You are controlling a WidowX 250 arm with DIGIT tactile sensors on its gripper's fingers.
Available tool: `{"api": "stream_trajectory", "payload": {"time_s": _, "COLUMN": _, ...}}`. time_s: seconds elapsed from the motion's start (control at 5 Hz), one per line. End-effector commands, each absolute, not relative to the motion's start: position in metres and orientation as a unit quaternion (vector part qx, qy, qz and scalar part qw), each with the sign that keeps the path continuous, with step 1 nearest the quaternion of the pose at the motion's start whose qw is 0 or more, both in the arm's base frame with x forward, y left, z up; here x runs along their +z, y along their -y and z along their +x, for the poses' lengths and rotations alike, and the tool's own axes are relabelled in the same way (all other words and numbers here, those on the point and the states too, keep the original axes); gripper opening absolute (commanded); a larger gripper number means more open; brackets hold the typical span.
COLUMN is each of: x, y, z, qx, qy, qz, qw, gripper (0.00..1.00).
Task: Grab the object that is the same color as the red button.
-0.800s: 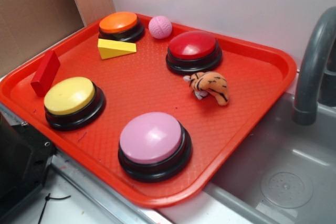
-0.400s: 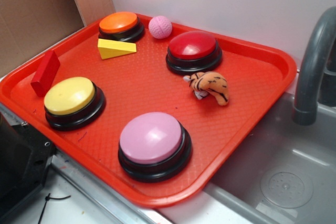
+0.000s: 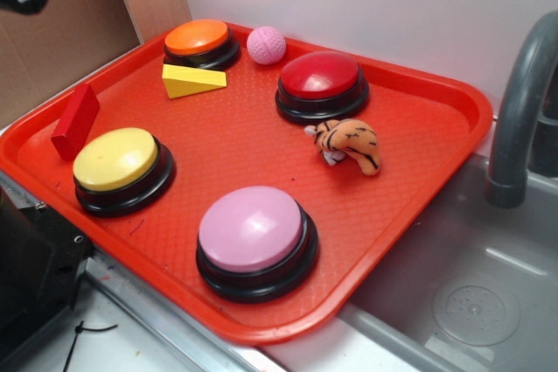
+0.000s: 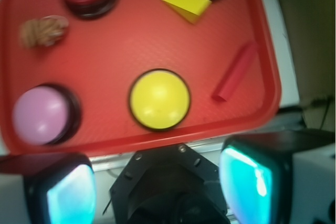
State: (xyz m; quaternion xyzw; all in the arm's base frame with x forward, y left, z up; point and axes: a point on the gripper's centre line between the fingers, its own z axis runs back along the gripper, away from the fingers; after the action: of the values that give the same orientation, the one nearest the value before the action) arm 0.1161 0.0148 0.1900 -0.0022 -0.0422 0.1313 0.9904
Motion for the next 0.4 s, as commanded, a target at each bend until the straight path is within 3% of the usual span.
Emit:
{"api": "stream_trajectory", "payload": {"time_s": 0.0, "x": 0.163, "y": -0.053, "z": 0.117, "qx": 0.273, "qy": 0.062, "qz": -0.032, "qw": 0.96, "gripper": 1.0}}
{"api": "stream_trajectory", "payload": {"time_s": 0.2, "x": 0.143, "y": -0.073, "z": 0.115, "qx": 0.338, "qy": 0.066, "qz": -0.013, "qw": 0.939, "gripper": 1.0}}
